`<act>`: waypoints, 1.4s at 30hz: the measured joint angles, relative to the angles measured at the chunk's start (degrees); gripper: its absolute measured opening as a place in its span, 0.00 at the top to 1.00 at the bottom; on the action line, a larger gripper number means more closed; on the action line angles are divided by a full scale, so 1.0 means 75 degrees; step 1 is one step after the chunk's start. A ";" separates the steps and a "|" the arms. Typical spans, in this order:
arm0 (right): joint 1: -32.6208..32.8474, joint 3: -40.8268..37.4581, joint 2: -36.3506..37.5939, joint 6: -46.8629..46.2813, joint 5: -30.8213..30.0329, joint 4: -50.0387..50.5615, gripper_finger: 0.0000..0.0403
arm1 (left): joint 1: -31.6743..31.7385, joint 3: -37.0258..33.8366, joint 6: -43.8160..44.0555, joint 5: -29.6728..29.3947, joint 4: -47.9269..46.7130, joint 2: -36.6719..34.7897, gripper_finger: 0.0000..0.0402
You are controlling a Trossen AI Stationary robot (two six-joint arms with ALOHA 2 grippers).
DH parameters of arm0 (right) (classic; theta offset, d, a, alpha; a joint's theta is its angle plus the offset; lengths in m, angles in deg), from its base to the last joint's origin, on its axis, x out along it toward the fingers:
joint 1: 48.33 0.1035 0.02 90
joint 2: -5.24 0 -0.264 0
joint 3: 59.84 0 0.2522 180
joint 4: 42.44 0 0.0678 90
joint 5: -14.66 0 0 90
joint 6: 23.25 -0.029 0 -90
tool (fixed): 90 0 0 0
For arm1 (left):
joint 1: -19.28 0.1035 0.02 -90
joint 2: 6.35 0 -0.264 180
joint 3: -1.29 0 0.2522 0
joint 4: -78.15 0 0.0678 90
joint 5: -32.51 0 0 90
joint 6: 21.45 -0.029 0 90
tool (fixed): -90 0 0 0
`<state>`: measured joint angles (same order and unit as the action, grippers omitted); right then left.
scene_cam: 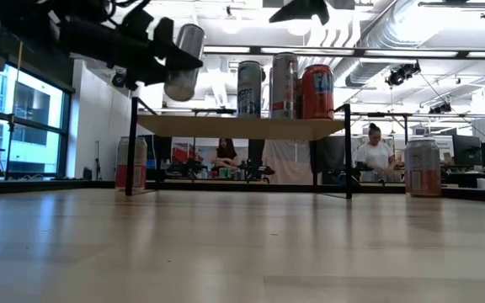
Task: Place canned beverage on shelf
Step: Put the black blue soda can on the shelf
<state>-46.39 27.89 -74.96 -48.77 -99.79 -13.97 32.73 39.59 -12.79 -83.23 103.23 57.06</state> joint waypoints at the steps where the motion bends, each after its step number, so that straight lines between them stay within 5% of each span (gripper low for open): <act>1: -0.0033 0.0052 -0.0114 0.0000 -0.0002 -0.0012 0.15 | -0.0016 -0.0003 -0.0058 -0.0053 0.0167 0.0157 0.52; 11: -0.0709 0.2019 -0.1762 -0.0364 0.0061 -0.0006 0.15 | -0.0024 0.0000 -0.0184 -0.0321 0.0880 0.1261 0.52; 16: -0.1271 0.3728 -0.2706 -0.0216 0.0055 0.1231 0.24 | -0.0024 0.0015 -0.0191 -0.0318 0.1127 0.1468 0.52; 20: -0.1629 0.5174 -0.3416 0.0114 -0.0070 0.2216 0.45 | -0.0020 0.0017 -0.0189 -0.0315 0.1150 0.1496 0.52; 26: -0.1784 0.6796 -0.4464 0.0923 0.0112 0.3379 0.95 | 0.0000 0.0017 -0.0441 -0.0301 0.1126 0.1496 0.52; 42: -0.1782 0.7513 -0.5080 0.1192 0.0082 0.4119 1.00 | 0.0079 0.0017 -0.1177 -0.0394 0.1088 0.1507 0.48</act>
<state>-59.75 84.24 -113.06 -39.83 -99.18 16.92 33.32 39.72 -21.61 -86.18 111.39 68.36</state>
